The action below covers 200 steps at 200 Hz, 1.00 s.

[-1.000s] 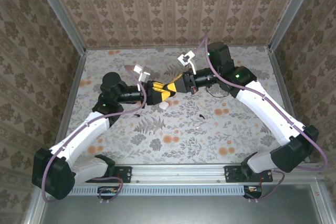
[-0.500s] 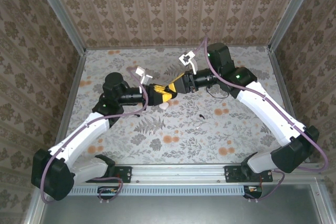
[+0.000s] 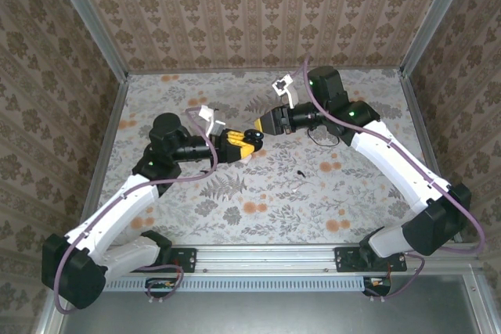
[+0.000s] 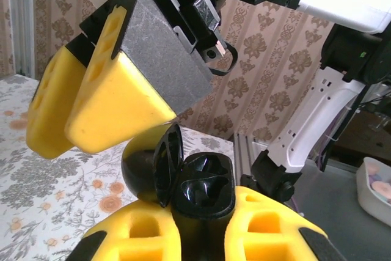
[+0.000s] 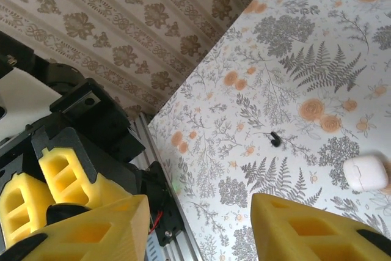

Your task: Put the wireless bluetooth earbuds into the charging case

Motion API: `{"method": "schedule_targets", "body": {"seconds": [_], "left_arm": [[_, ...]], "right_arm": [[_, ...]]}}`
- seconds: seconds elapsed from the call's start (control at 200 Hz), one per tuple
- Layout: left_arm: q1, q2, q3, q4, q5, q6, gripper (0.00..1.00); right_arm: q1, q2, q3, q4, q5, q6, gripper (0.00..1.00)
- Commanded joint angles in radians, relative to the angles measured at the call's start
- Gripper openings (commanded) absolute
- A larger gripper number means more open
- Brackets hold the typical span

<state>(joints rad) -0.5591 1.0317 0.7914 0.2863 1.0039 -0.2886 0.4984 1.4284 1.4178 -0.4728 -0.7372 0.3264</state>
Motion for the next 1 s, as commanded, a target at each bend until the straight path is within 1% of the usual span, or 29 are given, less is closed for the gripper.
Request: {"method": "schedule_targets", "body": {"seconds": [0.0, 0.075, 0.095, 0.165, 0.195, 0.265, 0.31, 0.325, 0.4, 0.465, 0.485, 0.52, 0.59, 0.77, 0.9, 0.995], "left_arm": [[0.029, -0.043, -0.019, -0.003, -0.048, 0.060, 0.00], [0.059, -0.064, -0.044, -0.029, -0.073, 0.070, 0.00], [0.065, -0.071, -0.050, -0.038, -0.077, 0.075, 0.00], [0.089, -0.102, -0.072, -0.086, -0.104, 0.103, 0.00], [0.095, -0.119, -0.078, -0.121, -0.122, 0.125, 0.00], [0.097, -0.160, -0.089, -0.213, -0.169, 0.185, 0.00], [0.097, -0.189, -0.093, -0.273, -0.206, 0.222, 0.00], [0.123, -0.199, -0.094, -0.292, -0.217, 0.236, 0.00], [0.131, -0.248, -0.099, -0.393, -0.301, 0.291, 0.00], [0.139, -0.297, -0.108, -0.451, -0.354, 0.323, 0.00], [0.140, -0.313, -0.112, -0.464, -0.397, 0.330, 0.00], [0.144, -0.341, -0.121, -0.481, -0.432, 0.338, 0.00], [0.153, -0.394, -0.141, -0.498, -0.476, 0.352, 0.00], [0.172, -0.479, -0.158, -0.556, -0.534, 0.378, 0.00], [0.177, -0.500, -0.149, -0.604, -0.577, 0.392, 0.00], [0.176, -0.511, -0.146, -0.627, -0.585, 0.400, 0.00]], "right_arm": [[-0.004, -0.026, -0.013, -0.032, 0.059, 0.021, 0.50], [-0.013, -0.029, -0.014, -0.050, 0.108, 0.038, 0.52], [-0.016, -0.060, -0.017, -0.054, 0.127, 0.043, 0.52], [-0.020, -0.078, -0.031, -0.058, 0.211, 0.065, 0.53], [-0.019, -0.083, -0.042, -0.084, 0.245, 0.072, 0.54], [-0.018, -0.086, -0.077, -0.075, 0.307, 0.099, 0.54], [-0.016, -0.078, -0.104, -0.068, 0.342, 0.135, 0.54], [-0.014, -0.073, -0.111, -0.068, 0.352, 0.150, 0.54], [0.007, -0.044, -0.140, -0.029, 0.389, 0.223, 0.54], [0.042, 0.028, -0.150, -0.014, 0.412, 0.276, 0.52], [0.054, 0.049, -0.148, -0.012, 0.420, 0.288, 0.52], [0.074, 0.084, -0.139, -0.017, 0.433, 0.300, 0.52], [0.103, 0.145, -0.107, -0.044, 0.477, 0.312, 0.51], [0.205, 0.251, -0.035, -0.058, 0.568, 0.271, 0.45], [0.280, 0.368, 0.060, -0.116, 0.586, 0.279, 0.44], [0.301, 0.407, 0.080, -0.113, 0.607, 0.280, 0.41]]}}
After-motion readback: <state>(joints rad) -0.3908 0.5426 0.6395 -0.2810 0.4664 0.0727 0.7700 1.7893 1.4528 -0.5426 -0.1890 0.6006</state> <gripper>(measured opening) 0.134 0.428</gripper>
